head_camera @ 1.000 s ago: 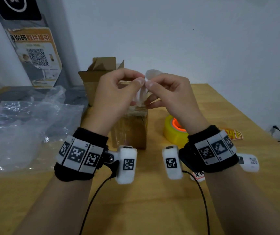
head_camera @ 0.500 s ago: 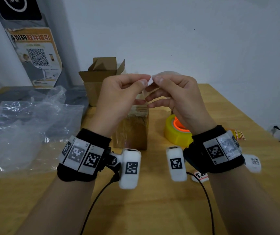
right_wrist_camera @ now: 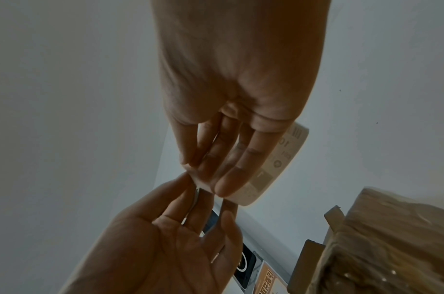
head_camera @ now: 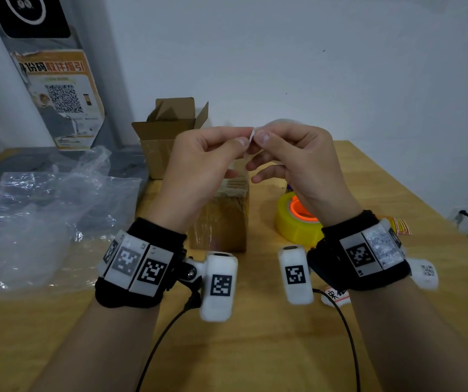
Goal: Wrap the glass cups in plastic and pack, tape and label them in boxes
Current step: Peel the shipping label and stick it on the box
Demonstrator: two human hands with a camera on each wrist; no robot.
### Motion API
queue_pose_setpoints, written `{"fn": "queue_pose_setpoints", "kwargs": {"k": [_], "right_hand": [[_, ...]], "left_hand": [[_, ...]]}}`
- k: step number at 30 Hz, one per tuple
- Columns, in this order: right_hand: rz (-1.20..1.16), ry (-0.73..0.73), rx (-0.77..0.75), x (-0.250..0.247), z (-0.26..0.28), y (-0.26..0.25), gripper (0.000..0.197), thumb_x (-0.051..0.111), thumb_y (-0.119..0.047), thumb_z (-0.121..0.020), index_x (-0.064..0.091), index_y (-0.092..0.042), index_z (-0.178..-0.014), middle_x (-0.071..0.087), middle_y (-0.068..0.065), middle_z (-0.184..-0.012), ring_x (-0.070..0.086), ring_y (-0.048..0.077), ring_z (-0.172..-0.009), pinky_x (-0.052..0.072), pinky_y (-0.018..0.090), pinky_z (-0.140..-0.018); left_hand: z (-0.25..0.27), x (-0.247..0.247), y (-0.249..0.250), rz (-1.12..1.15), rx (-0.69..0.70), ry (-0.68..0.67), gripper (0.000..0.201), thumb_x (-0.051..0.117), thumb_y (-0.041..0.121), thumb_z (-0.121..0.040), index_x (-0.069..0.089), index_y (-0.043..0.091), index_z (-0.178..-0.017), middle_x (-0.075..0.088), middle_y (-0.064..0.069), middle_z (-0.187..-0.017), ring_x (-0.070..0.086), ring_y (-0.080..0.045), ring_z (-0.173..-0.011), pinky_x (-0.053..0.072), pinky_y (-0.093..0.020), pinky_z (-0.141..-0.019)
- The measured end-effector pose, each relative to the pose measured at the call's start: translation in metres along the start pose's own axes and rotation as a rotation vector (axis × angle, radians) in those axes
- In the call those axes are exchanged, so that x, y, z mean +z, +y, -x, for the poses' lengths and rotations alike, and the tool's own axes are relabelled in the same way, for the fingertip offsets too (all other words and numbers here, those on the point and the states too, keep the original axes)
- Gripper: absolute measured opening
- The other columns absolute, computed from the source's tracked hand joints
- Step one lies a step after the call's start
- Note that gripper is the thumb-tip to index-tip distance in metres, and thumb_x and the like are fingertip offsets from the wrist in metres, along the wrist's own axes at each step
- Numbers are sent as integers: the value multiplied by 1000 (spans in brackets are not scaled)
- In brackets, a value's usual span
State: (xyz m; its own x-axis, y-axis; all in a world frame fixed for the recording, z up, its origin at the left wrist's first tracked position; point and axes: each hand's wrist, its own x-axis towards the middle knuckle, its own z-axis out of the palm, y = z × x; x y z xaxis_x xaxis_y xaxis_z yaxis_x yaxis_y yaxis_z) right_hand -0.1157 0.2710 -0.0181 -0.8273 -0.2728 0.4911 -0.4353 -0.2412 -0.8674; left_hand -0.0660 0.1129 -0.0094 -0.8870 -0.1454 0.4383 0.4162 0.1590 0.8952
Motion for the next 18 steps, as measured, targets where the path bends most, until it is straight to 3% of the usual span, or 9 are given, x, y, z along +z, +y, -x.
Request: {"fn": "queue_pose_setpoints", "kwargs": {"k": [7,18], "right_hand": [[-7,19,12,0,1,-3,13,67,-8,-98,74,2,-97,73,13,-79,70,29,-66,54,31,-48],[36,42,48,0,0,-2,15,68,-4,-95,74,-5,-82,71,10,-72,67,25,-58,40,24,-40]], "left_hand": [[0,1,0,-29,16,3,19,65,14,-99,79,25,-107,79,5,-97,74,-8,-96,63,-29,-77],[2,1,0,-100,45,-39,21,64,13,-99,77,29,-105,79,10,-92,73,-4,-94,63,-29,-78]]}}
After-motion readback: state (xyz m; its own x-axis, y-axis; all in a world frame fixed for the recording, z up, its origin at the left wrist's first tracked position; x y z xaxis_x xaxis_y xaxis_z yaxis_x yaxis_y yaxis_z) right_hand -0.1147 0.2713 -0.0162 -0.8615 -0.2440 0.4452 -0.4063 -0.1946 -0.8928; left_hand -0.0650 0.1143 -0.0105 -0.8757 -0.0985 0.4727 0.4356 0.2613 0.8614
